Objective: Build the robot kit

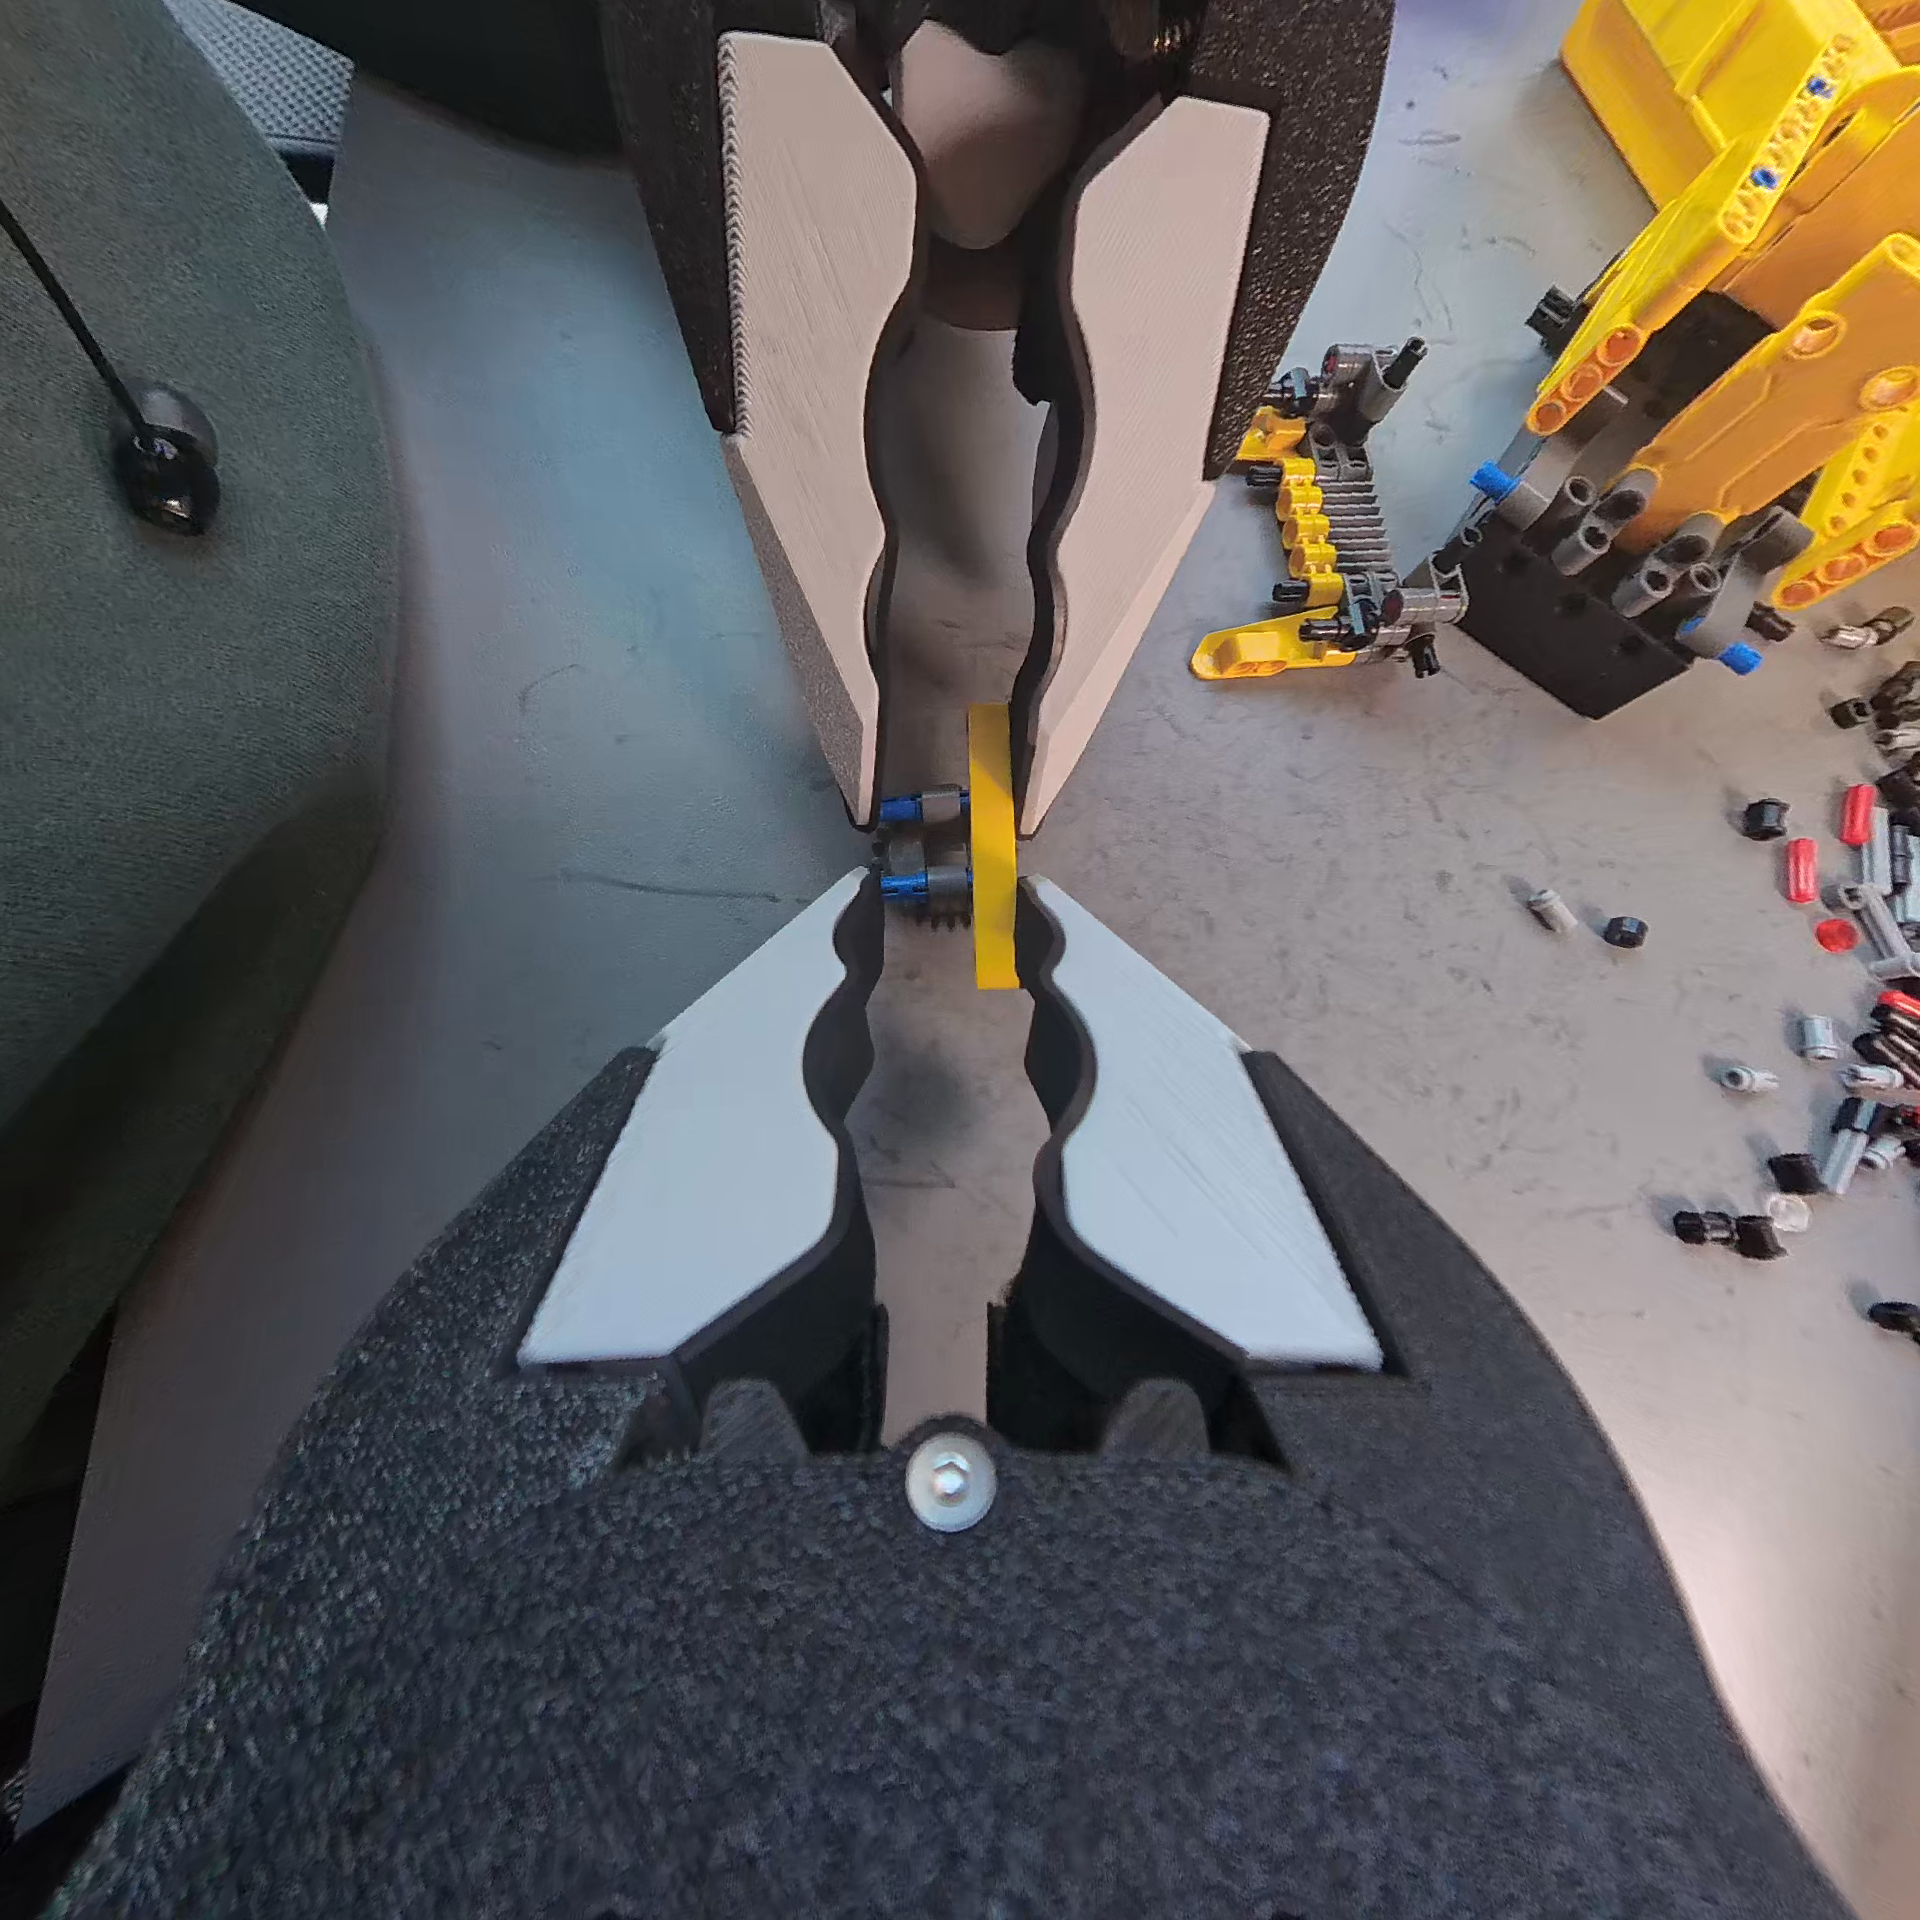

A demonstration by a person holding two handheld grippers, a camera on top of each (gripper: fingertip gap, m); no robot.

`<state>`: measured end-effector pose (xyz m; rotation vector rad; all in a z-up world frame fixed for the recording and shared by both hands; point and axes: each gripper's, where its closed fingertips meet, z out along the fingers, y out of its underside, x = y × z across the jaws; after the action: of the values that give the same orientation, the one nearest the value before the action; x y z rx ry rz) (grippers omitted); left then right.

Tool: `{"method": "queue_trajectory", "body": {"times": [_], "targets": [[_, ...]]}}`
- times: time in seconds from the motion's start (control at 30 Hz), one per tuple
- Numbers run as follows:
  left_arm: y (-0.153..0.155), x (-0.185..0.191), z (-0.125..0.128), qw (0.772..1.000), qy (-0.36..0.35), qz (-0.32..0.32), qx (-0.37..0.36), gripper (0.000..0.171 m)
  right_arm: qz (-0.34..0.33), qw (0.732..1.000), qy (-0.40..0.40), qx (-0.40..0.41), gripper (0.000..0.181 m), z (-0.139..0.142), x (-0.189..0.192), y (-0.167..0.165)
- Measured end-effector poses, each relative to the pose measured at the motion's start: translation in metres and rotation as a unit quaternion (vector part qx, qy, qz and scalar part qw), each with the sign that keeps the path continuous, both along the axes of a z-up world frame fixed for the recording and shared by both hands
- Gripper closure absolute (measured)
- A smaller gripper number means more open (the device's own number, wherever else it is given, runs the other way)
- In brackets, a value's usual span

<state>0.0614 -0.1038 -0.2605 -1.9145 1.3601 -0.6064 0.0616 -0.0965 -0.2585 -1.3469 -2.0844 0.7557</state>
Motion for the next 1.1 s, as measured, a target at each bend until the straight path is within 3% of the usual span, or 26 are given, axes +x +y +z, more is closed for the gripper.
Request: {"method": "queue_trajectory", "body": {"times": [0.53,0.9,1.1], "targets": [[-0.0009,-0.0023,0.0000,1.000,-0.011,0.000,-0.022,0.149,-0.005,1.000,-0.005,-0.029,0.158,-0.0002,-0.0022,-0.0007],[0.0050,-0.0057,0.0030,1.000,0.003,0.004,0.030,0.144,0.002,1.000,0.004,-0.019,0.158,0.0016,-0.0026,0.0011],[0.0055,-0.0057,0.0019,0.999,0.012,0.011,0.029,0.149,0.004,1.000,0.006,-0.001,0.160,0.0009,-0.0037,0.0017]]}}
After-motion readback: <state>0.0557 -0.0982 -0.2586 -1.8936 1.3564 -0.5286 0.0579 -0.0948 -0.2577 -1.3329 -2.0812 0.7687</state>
